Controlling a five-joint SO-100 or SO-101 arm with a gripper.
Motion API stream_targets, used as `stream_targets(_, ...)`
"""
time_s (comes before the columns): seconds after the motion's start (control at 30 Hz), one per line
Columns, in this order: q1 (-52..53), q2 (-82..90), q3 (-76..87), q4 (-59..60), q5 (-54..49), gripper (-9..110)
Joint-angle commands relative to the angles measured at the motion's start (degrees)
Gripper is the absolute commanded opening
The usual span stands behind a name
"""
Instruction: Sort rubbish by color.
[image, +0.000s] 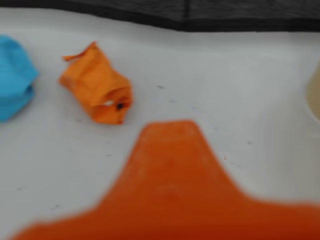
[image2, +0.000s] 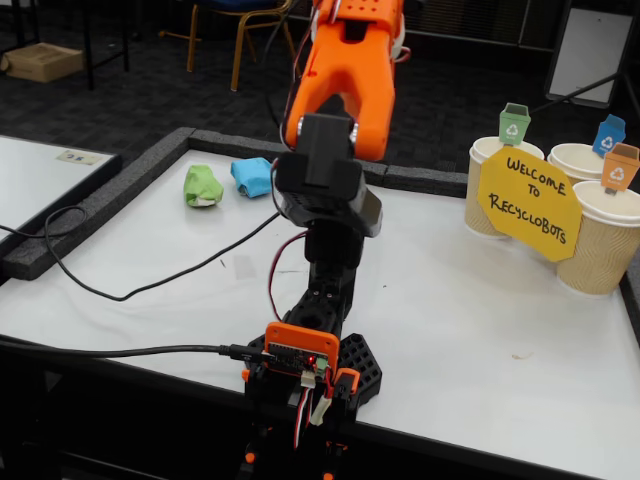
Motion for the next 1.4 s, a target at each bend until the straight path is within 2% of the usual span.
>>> stream_targets(0.0, -5.36, 0.26, -5.8, 0.09, -1.14, 9)
stream_targets(0.67, -28.92, 0.35, -5.36, 2.64, -1.14, 7)
stream_targets(1.37, -27.69, 0.35, -1.85, 2.11, -1.14, 7)
